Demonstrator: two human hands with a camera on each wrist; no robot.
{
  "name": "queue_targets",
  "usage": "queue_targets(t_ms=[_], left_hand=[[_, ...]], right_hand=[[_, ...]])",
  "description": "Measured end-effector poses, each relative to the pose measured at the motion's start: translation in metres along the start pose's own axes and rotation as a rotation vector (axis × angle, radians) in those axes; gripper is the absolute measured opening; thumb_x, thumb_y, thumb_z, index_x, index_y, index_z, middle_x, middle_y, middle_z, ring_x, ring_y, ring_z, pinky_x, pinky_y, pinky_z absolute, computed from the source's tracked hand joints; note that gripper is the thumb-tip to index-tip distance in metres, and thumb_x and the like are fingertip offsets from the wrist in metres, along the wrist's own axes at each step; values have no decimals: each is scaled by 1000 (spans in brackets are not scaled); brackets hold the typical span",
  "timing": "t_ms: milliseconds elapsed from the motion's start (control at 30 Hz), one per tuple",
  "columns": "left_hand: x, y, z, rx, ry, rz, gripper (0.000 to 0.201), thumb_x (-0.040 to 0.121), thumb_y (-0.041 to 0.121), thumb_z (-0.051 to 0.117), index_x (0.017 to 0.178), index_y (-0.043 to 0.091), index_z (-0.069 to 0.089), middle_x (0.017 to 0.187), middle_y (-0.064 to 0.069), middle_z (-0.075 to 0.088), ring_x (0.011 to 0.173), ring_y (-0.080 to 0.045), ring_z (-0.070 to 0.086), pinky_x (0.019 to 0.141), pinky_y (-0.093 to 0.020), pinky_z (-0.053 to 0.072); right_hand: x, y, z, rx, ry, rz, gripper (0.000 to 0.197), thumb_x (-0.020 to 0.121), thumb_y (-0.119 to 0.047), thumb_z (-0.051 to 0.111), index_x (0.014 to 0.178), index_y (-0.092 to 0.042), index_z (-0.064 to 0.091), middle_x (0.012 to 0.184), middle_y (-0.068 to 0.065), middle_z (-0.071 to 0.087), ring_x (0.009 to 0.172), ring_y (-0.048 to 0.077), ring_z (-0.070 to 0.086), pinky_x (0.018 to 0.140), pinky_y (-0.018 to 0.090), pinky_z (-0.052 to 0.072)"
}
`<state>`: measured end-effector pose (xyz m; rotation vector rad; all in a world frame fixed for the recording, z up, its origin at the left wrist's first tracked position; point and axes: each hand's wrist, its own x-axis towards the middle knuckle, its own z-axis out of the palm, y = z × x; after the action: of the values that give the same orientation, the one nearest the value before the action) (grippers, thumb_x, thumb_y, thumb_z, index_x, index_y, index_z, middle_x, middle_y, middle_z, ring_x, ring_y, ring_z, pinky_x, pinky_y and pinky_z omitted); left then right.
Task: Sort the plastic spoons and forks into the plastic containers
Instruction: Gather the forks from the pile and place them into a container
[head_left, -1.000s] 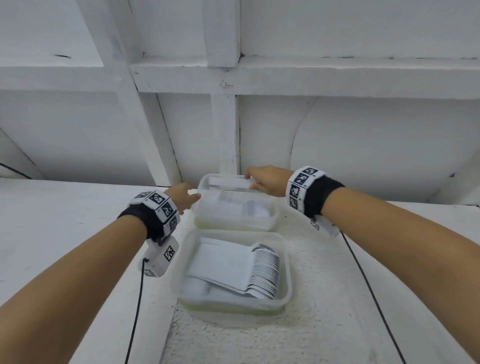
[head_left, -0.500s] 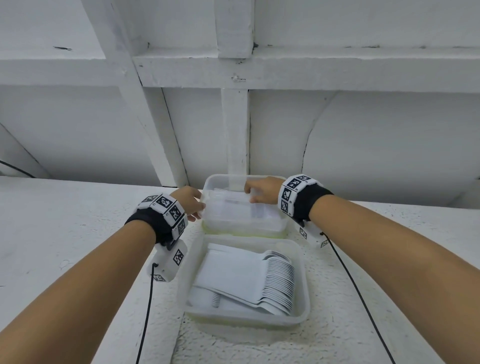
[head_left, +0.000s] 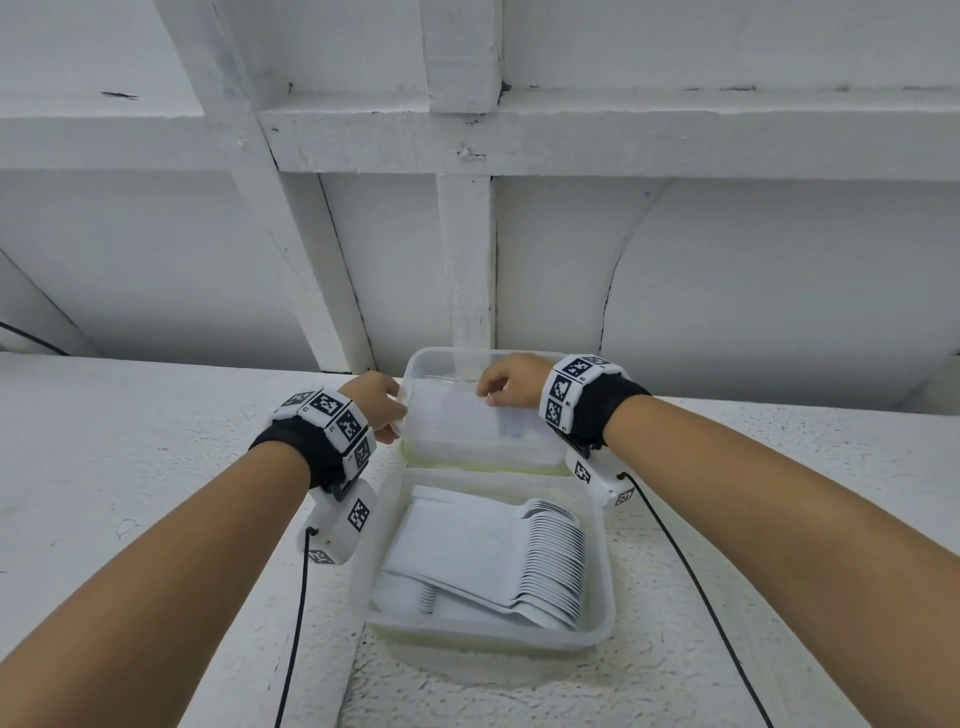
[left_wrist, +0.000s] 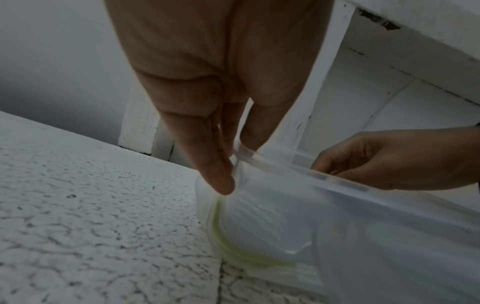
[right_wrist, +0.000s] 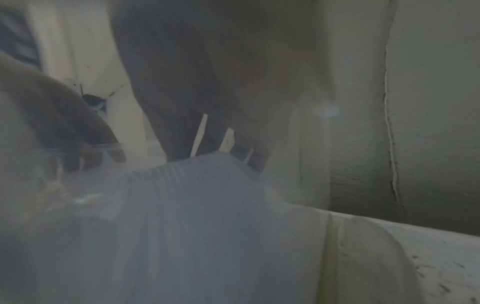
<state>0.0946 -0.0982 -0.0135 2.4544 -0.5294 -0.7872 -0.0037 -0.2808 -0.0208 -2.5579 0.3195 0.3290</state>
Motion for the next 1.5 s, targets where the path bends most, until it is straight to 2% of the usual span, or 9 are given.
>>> queue_targets(t_ms=[267, 367, 467, 633, 933, 1200, 1300, 1400, 1500], left_hand=[[-7, 3, -1, 12, 21, -12, 35, 95, 11, 47, 128, 1, 48, 98, -16, 63, 74, -23, 64, 73, -34, 54], [-15, 6, -7, 181, 89, 20, 39, 96, 20, 45, 132, 5, 47, 118, -15, 60, 100, -29, 61, 86, -35, 49], [-29, 20, -14, 299, 209, 134, 27, 96, 18, 43, 114, 3, 55, 111, -16, 56, 102, -28, 53, 84, -30, 39], [-75, 72, 0, 240, 276, 394, 31, 96, 19, 42, 122, 11, 57, 119, -7, 61, 108, -26, 57, 90, -28, 41], [-165, 177, 124, 279, -71, 767, 28, 97, 20, 42, 118, 12, 59, 111, -5, 66, 96, -17, 58, 73, -18, 35], [-202, 193, 267, 604, -387, 856, 33, 98, 16, 38, 128, 14, 53, 130, -8, 54, 118, -24, 49, 97, -30, 36], [-206, 188, 304, 759, -418, 932, 52, 93, 4, 38, 140, 25, 39, 145, -9, 34, 128, -28, 38, 102, -38, 36], [-206, 187, 324, 992, -374, 1041, 61, 92, 11, 47, 146, 30, 25, 155, -5, 14, 140, -27, 19, 109, -43, 27], [-206, 191, 331, 1100, -274, 1101, 56, 91, 16, 53, 142, 22, 30, 149, -10, 25, 134, -28, 31, 104, -42, 30]], right_hand=[[-11, -5, 1, -9, 42, 28, 33, 97, -17, 45, 127, -7, 57, 134, 7, 55, 125, 20, 49, 103, 26, 33], [-21, -7, -3, -22, 41, 28, 35, 98, -20, 42, 129, -8, 55, 136, 6, 53, 126, 22, 47, 103, 28, 33], [-41, -9, -14, -9, 78, 18, 36, 99, -23, 41, 130, -11, 54, 136, 4, 52, 127, 21, 46, 102, 26, 32], [-105, -7, -46, 58, 147, -15, 34, 98, -24, 42, 127, -12, 57, 128, 6, 59, 119, 21, 52, 100, 28, 37], [-290, 54, -48, 17, 188, 134, 30, 98, -24, 43, 120, -16, 62, 111, -2, 66, 91, 5, 53, 80, 17, 37], [-408, 124, 15, 57, 153, 430, 30, 98, -21, 44, 121, -15, 61, 117, 1, 64, 104, 14, 57, 86, 18, 38], [-431, 142, 34, 98, 162, 512, 29, 98, -21, 44, 121, -14, 61, 117, 3, 64, 108, 15, 57, 87, 18, 38], [-443, 154, 45, 123, 186, 566, 28, 97, -20, 45, 119, -15, 61, 117, 3, 64, 107, 15, 57, 85, 17, 37], [-449, 162, 48, 167, 244, 587, 28, 97, -18, 45, 118, -14, 62, 114, 3, 64, 97, 10, 55, 81, 16, 35]])
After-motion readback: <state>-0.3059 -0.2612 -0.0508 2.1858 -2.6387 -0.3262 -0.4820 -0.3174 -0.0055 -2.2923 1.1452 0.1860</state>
